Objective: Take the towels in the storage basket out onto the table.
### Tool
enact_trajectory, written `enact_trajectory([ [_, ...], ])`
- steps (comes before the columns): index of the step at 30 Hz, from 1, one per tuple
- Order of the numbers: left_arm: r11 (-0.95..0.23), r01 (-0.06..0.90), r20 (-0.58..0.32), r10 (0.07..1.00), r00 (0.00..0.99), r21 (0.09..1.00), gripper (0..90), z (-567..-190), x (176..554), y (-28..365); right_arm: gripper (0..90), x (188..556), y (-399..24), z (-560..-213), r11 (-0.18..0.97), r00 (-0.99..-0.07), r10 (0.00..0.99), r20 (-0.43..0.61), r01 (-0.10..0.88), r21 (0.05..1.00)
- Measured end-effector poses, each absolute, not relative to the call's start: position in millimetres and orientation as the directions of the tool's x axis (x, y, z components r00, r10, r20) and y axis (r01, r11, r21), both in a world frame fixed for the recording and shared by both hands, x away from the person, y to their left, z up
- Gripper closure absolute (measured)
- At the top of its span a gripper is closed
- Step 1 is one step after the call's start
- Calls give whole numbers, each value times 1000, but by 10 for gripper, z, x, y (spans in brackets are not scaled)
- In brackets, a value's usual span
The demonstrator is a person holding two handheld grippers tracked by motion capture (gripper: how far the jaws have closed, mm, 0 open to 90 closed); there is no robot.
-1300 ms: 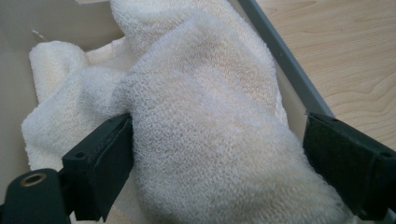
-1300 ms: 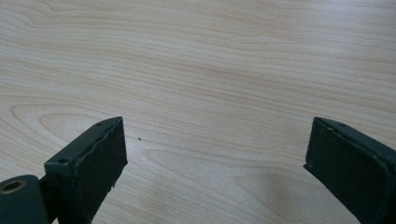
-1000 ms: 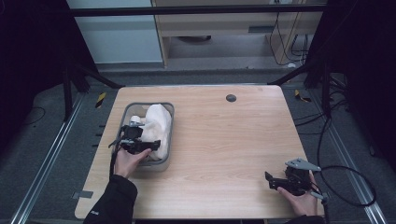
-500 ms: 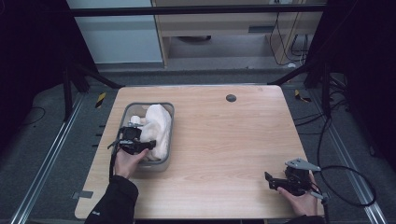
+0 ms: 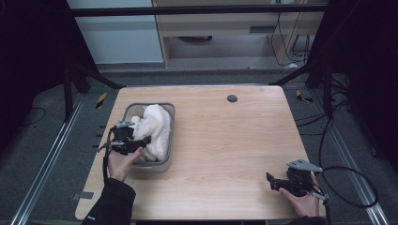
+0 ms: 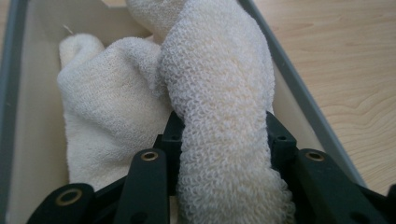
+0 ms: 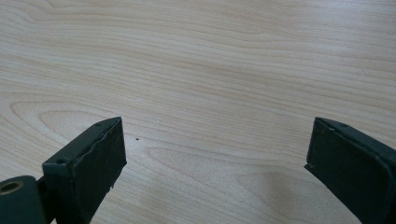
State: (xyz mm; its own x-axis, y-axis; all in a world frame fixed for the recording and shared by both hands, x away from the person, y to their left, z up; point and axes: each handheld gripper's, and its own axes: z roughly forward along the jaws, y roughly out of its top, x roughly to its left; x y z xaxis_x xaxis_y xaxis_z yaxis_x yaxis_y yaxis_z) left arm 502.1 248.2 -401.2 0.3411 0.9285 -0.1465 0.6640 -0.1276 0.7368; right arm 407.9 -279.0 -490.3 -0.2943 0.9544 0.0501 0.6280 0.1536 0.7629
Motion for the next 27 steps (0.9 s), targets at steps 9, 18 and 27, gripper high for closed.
enact_trajectory([
  [9, -102, 600, -146, 925, 351, 794, 613, -3687, 4918, 2553, 47, 4078, -2789, -4904, 157, -297, 954, 47, 627, 763],
  [18, -96, 562, -141, 921, 363, 821, 614, -3500, 4866, 2592, 47, 4079, -2788, -4905, 157, -297, 954, 48, 626, 764],
  [27, -90, 533, -133, 922, 365, 841, 614, -3329, 4821, 2633, 47, 4079, -2789, -4905, 158, -298, 954, 46, 625, 764],
])
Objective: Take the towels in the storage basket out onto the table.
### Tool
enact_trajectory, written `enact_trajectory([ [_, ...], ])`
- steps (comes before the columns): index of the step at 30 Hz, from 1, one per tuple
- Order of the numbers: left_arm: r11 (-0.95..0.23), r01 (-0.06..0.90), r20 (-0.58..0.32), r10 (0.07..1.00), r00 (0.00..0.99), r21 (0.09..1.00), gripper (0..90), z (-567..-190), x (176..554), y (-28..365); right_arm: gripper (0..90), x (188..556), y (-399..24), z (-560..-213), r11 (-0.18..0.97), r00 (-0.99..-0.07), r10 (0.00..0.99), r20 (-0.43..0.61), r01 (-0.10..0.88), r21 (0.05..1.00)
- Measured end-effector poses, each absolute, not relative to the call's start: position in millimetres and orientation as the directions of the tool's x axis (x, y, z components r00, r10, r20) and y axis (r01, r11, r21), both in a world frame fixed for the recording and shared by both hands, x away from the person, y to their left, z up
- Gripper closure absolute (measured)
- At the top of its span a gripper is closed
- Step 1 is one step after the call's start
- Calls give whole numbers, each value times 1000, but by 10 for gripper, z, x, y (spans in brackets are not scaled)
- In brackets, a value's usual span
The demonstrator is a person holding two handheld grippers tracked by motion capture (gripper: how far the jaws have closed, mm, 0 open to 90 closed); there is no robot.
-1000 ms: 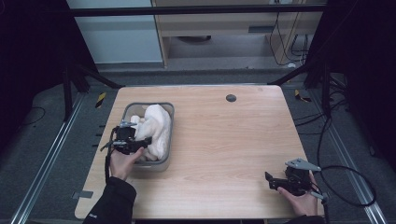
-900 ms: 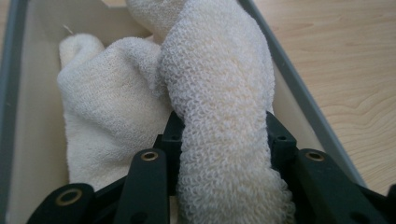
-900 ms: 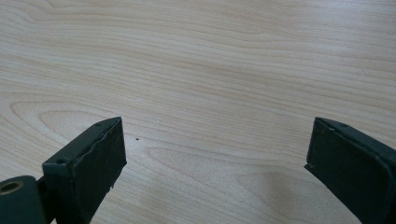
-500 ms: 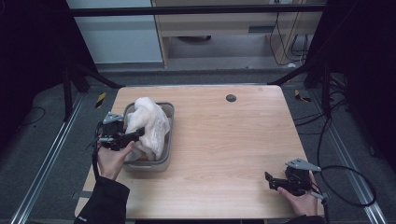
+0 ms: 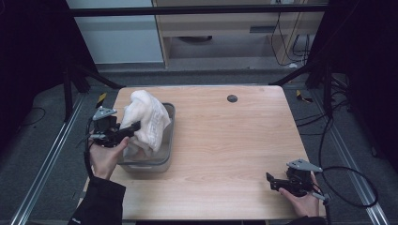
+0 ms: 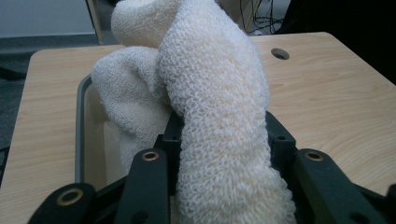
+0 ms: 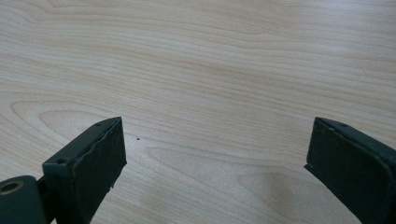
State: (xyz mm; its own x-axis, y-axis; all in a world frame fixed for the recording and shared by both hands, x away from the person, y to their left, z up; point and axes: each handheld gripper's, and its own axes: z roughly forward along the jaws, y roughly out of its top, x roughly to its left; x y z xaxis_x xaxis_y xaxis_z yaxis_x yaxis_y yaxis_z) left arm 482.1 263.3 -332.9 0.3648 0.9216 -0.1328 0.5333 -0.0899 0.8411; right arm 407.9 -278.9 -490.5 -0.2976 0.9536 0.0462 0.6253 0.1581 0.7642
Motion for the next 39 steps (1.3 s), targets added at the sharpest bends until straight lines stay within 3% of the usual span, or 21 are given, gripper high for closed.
enact_trajectory([
  [39, -116, 439, -108, 885, 453, 891, 612, -2738, 4649, 2402, 49, 4077, -2788, -4905, 161, -299, 954, 39, 615, 772],
])
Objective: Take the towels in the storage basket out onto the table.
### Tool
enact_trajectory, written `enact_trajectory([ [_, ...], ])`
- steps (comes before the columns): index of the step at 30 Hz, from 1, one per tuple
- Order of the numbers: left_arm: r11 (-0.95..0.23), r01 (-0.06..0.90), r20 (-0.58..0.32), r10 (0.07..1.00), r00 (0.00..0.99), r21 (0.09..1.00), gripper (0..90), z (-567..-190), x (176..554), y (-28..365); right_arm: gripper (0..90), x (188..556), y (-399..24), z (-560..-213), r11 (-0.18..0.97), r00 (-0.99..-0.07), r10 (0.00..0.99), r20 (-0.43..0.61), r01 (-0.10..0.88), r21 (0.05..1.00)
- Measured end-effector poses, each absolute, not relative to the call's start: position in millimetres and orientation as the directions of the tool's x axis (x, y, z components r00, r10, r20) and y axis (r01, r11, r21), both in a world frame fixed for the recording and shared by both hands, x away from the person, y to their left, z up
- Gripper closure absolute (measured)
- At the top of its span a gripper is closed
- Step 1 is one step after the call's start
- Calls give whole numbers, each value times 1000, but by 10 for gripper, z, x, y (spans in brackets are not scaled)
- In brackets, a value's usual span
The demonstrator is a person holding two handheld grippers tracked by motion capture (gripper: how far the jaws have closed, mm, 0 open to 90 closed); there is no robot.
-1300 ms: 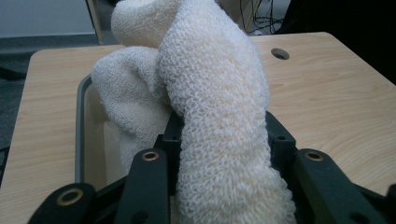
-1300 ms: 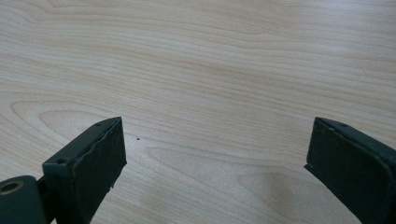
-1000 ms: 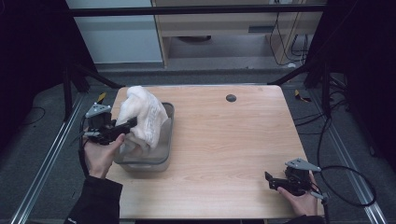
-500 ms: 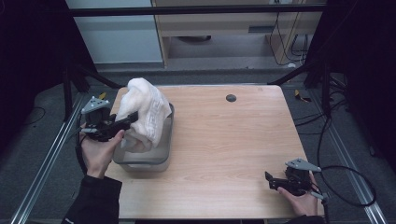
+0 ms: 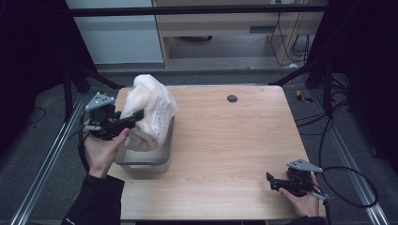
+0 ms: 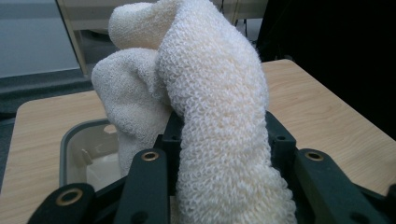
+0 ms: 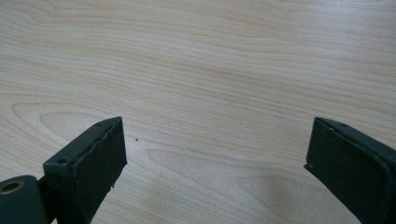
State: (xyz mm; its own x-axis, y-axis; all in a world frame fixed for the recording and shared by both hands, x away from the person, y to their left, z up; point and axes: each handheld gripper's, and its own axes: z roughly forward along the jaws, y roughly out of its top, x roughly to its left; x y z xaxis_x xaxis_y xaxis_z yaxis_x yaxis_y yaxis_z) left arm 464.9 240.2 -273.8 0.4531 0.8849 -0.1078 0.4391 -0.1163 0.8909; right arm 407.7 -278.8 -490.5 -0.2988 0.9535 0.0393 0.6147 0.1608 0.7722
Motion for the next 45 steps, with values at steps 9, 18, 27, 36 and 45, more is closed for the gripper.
enact_trajectory([
  [9, -137, 425, -98, 869, 486, 895, 612, -2630, 4620, 2266, 49, 4076, -2790, -4902, 159, -298, 954, 40, 613, 774],
  [18, -158, 409, -91, 847, 525, 899, 611, -2564, 4601, 2078, 50, 4073, -2791, -4898, 156, -298, 954, 44, 612, 776],
  [27, -176, 391, -86, 818, 568, 903, 611, -2495, 4572, 1872, 52, 4067, -2796, -4889, 156, -298, 954, 42, 609, 777],
  [36, -203, 388, -78, 797, 598, 899, 610, -2504, 4574, 1671, 55, 4068, -2798, -4891, 160, -299, 954, 36, 606, 779],
  [45, -220, 386, -82, 771, 631, 896, 610, -2554, 4579, 1469, 58, 4065, -2800, -4889, 165, -302, 953, 31, 601, 782],
])
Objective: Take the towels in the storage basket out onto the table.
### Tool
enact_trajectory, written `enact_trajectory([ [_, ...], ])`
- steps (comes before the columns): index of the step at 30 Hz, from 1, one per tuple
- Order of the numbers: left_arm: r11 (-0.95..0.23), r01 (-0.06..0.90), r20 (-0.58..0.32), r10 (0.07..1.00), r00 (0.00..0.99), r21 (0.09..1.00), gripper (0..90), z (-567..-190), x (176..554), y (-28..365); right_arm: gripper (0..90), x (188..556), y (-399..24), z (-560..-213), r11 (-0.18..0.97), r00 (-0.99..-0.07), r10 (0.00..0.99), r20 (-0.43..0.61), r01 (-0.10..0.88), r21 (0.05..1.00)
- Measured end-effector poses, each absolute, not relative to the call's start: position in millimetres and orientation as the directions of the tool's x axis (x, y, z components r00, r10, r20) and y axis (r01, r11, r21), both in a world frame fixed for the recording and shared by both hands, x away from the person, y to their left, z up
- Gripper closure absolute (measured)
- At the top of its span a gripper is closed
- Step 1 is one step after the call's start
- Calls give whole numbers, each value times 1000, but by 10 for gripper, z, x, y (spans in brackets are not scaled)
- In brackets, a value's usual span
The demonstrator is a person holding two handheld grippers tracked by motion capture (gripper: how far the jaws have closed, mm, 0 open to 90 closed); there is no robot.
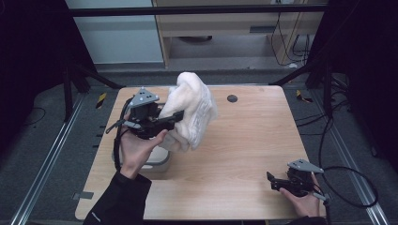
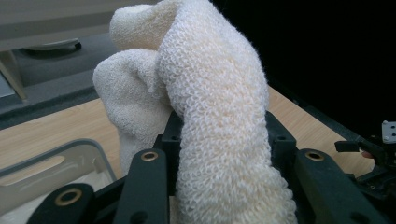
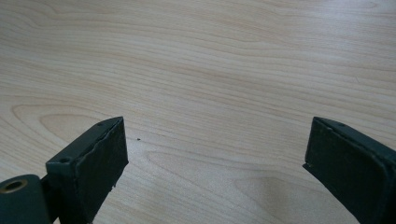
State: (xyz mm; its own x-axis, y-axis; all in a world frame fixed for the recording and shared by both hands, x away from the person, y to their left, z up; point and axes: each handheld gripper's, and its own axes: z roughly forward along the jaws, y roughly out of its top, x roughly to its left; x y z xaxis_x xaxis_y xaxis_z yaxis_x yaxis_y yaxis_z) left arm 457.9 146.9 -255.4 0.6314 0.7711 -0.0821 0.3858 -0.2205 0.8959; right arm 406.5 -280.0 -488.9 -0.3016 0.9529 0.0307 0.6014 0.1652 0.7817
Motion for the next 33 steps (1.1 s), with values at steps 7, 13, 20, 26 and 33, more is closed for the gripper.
enact_trajectory([
  [7, -234, 384, -84, 752, 654, 893, 610, -2590, 4585, 1330, 59, 4065, -2799, -4889, 167, -302, 953, 29, 601, 782],
  [13, -239, 387, -92, 738, 668, 891, 610, -2643, 4594, 1215, 60, 4064, -2800, -4888, 167, -301, 953, 28, 600, 783],
  [20, -251, 390, -97, 723, 685, 886, 609, -2713, 4605, 1109, 62, 4062, -2796, -4891, 167, -300, 954, 27, 602, 781],
  [26, -259, 394, -102, 711, 695, 882, 609, -2788, 4617, 1019, 63, 4061, -2795, -4890, 168, -301, 953, 26, 601, 781],
  [33, -268, 399, -109, 697, 709, 877, 608, -2917, 4642, 914, 64, 4061, -2796, -4892, 176, -305, 952, 19, 598, 782],
])
